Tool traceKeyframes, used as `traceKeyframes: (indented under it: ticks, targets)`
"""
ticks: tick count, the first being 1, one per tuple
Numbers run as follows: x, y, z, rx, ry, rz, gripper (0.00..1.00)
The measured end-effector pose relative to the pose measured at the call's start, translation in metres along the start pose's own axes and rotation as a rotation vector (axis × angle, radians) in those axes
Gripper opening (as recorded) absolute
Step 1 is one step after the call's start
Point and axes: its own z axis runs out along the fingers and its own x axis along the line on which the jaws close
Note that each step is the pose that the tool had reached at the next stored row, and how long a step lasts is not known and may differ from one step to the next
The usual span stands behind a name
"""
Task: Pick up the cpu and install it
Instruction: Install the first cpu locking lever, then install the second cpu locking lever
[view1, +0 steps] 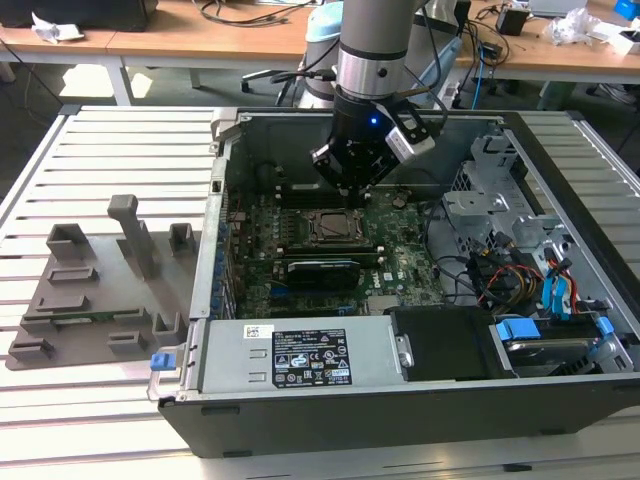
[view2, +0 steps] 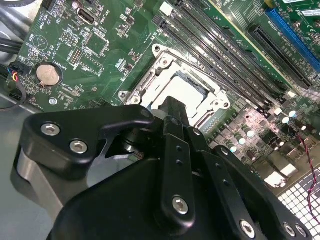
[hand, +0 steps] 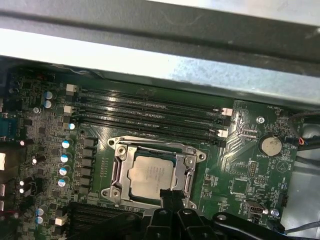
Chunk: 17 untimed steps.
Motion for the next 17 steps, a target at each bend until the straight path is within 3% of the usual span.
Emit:
traceKeyframes:
  ticks: [4,6,7,11,17]
  targets:
    - [0.0001,-0.0009,-0.0001,-0.0016,-0.0002,0.0,0.11]
    - [0.0016,-0.0114,0.0011,-0.0242,-0.0036,0.0,0.11]
    - [0.0022,-0.0154,0.0015,-0.0264,-0.0039,0.0,0.11]
    - [0.0044,-0.0303,0.0029,-0.0276,-0.004,0.0,0.11]
    - [0.0059,-0.0412,0.004,-0.0277,-0.004,0.0,0.11]
